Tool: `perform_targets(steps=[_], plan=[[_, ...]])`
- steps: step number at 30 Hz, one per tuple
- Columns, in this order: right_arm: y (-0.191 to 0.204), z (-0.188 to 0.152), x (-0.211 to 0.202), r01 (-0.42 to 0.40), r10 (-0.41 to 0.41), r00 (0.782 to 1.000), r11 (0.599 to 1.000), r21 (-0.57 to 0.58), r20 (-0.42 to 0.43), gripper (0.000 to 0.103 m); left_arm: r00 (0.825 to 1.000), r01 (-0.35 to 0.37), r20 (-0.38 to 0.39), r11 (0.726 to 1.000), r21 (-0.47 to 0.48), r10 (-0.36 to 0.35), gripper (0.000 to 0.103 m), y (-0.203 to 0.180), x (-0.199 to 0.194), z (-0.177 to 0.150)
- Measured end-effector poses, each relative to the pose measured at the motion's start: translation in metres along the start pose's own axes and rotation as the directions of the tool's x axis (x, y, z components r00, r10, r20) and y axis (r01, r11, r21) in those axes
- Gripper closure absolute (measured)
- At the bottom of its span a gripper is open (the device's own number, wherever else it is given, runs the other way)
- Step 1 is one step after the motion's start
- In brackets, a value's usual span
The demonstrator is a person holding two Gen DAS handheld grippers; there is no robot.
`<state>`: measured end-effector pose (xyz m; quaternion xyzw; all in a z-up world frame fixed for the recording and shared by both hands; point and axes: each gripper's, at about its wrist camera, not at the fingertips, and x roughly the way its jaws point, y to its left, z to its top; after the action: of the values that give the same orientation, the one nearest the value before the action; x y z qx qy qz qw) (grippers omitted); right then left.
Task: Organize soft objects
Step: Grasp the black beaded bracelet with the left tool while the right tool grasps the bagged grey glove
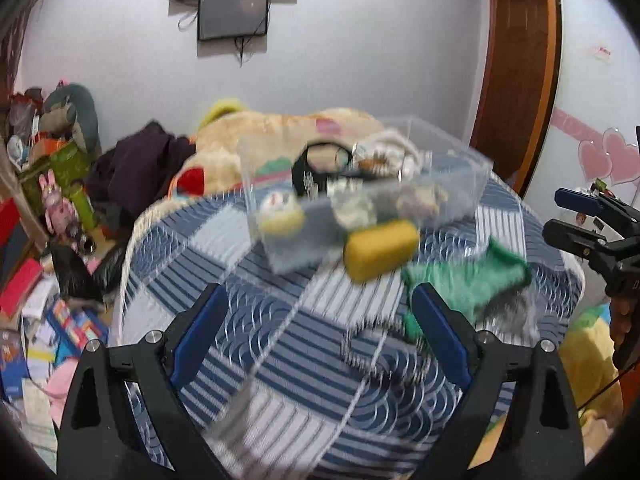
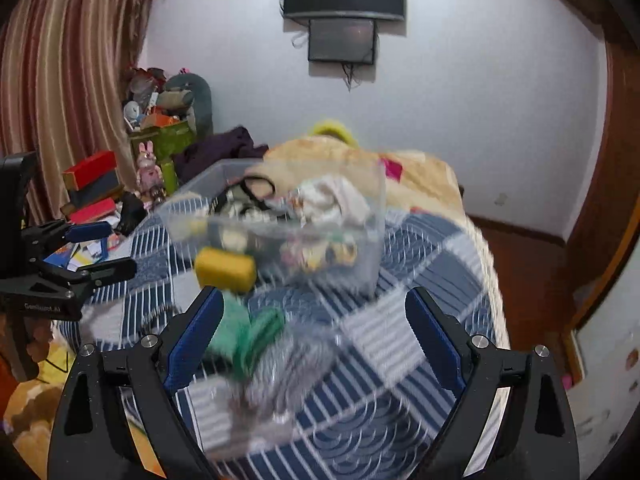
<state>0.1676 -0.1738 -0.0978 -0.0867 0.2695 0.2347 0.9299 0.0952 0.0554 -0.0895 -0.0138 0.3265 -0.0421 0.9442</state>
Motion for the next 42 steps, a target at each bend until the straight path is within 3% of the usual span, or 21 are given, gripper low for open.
perform_targets(steps=[11, 12, 14, 16, 18, 22, 27, 30, 42], plan=[[0.0, -0.036, 0.02, -0.102, 0.113, 0.985, 0.99, 0.095, -0.126, 0.013, 0.991, 0.075, -0.112, 0.997, 0.027, -0.072, 0.009, -0.029, 0.023, -0.04], [0.002, -0.036, 0.021, -0.105, 0.117, 0.985, 0.99, 0.091, -0.128, 0.014, 0.99, 0.081, -0.114, 0.996, 0.032, -0.077, 0.009, -0.033, 0.026, -0.039], [0.005, -0.035, 0.027, -0.113, 0.124, 0.982, 0.99, 0.082, -0.143, 0.027, 0.991, 0.086, -0.11, 0.996, 0.031, -0.082, 0.009, -0.035, 0.03, -0.038], [0.006, -0.038, 0.032, -0.122, 0.135, 0.978, 0.989, 0.087, -0.16, 0.038, 0.99, 0.086, -0.11, 0.996, 0.013, -0.084, 0.015, -0.036, 0.036, -0.036], [0.005, -0.041, 0.036, -0.129, 0.147, 0.974, 0.986, 0.108, -0.172, 0.05, 0.986, 0.105, -0.126, 0.994, -0.013, -0.106, 0.033, -0.033, 0.043, -0.035], [-0.002, -0.044, 0.032, -0.11, 0.126, 0.979, 0.988, 0.11, -0.157, 0.072, 0.988, 0.096, -0.115, 0.995, -0.037, -0.1, 0.049, -0.025, 0.045, -0.037], [-0.012, -0.045, 0.023, -0.075, 0.094, 0.986, 0.988, 0.136, -0.135, 0.078, 0.991, 0.073, -0.108, 0.996, -0.054, -0.079, 0.08, -0.014, 0.044, -0.037], [-0.017, -0.045, 0.016, -0.049, 0.067, 0.99, 0.989, 0.141, -0.124, 0.078, 0.991, 0.068, -0.107, 0.994, -0.082, -0.077, 0.092, -0.003, 0.041, -0.038], [-0.026, -0.012, -0.012, -0.028, 0.028, 1.0, 0.991, 0.13, 0.004, 0.079, 0.999, 0.038, -0.001, 0.996, -0.076, -0.038, 0.092, 0.008, 0.007, -0.013]])
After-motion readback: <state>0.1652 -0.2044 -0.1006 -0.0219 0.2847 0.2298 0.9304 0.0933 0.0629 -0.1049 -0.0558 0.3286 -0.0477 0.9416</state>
